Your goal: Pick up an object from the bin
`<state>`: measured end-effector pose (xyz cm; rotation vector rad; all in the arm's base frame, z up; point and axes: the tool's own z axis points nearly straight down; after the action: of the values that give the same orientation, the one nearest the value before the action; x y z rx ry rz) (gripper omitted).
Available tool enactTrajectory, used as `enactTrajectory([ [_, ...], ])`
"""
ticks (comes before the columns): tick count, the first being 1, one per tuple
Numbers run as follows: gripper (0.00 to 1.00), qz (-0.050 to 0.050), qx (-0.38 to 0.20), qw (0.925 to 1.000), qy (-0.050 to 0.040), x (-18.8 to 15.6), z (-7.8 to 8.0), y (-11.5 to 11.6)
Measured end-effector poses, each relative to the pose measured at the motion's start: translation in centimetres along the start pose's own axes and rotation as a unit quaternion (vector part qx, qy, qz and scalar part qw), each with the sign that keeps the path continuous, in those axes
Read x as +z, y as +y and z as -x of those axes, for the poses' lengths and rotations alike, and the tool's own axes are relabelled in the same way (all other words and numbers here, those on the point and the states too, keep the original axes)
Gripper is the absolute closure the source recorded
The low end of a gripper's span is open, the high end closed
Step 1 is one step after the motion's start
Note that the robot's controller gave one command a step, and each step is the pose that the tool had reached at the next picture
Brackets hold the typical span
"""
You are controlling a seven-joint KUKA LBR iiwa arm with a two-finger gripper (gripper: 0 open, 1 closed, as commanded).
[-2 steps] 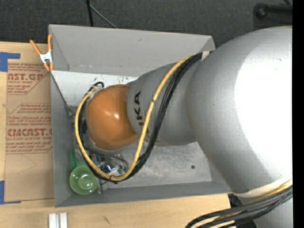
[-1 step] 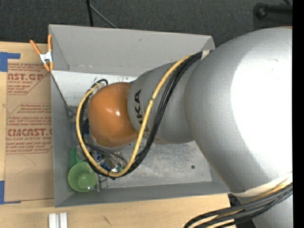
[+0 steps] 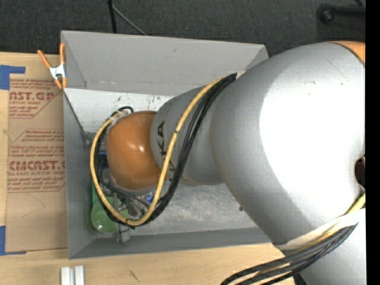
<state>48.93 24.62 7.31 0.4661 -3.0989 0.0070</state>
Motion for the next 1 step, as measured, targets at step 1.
enactTrajectory([
  [1, 0.0, 0.0, 0.0, 1.0, -0.0003, -0.16, 0.08, -0.02],
])
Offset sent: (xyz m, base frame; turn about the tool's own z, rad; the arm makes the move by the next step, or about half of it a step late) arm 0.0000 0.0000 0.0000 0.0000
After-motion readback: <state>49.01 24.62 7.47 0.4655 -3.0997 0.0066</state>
